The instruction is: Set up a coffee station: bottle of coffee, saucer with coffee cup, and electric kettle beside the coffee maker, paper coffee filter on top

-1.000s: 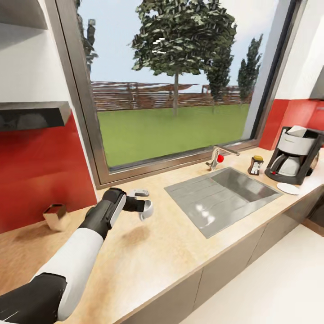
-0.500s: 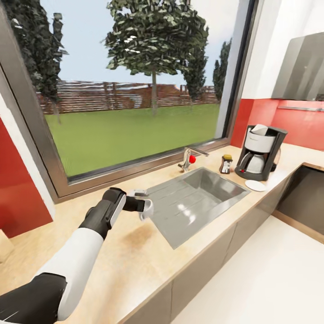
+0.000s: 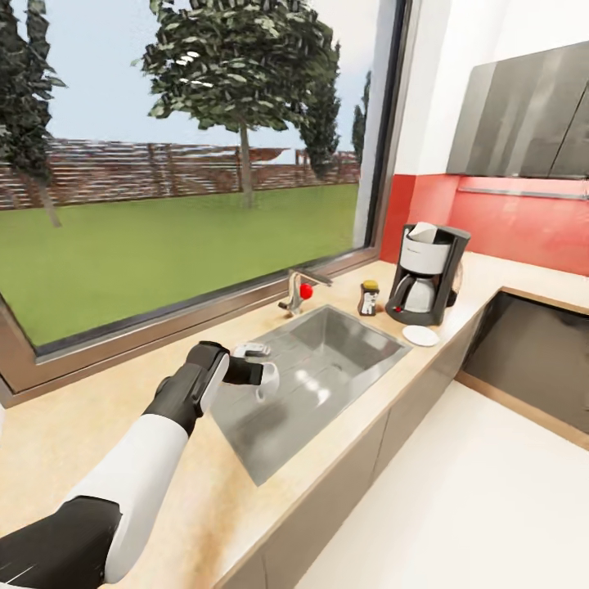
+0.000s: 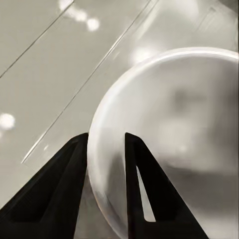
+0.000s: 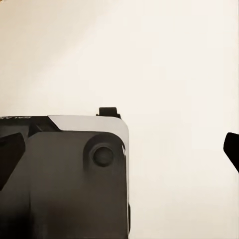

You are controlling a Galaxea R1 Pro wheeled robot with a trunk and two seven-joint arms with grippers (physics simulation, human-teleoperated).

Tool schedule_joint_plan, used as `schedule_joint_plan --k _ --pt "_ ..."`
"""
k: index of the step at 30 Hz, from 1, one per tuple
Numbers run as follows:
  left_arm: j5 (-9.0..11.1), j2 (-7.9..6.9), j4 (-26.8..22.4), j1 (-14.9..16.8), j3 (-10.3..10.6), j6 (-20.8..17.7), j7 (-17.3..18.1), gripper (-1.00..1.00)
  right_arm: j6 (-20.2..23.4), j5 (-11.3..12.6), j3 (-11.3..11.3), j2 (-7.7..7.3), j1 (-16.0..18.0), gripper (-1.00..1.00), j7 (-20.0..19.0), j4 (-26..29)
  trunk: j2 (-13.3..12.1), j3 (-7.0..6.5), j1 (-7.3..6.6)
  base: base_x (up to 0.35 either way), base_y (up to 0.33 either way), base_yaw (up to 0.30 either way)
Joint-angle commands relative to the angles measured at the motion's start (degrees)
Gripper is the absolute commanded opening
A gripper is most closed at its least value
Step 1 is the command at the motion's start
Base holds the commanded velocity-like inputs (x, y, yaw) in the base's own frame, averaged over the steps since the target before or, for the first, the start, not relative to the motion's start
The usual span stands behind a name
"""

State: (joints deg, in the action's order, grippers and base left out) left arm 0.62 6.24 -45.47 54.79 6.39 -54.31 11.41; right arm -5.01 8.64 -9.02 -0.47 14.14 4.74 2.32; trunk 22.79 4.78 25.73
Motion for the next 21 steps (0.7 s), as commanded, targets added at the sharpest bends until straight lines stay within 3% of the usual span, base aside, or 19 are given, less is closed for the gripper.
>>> schedule_joint_plan --k 1,21 --pt "0.08 0.00 -0.06 0.05 0.03 -0.27 -0.01 -1.00 -0.18 0.56 -0.52 0.05 0.03 1.00 0.11 -0.04 0.13 0.17 0.05 0.172 -0.230 -0.114" --pt "0.02 0.04 -0.06 0.05 -0.04 -0.27 -0.34 -1.00 -0.32 0.30 -0.94 0.13 0.03 1.00 0.00 -0.04 0.13 0.23 0.05 0.113 -0.259 -0.009"
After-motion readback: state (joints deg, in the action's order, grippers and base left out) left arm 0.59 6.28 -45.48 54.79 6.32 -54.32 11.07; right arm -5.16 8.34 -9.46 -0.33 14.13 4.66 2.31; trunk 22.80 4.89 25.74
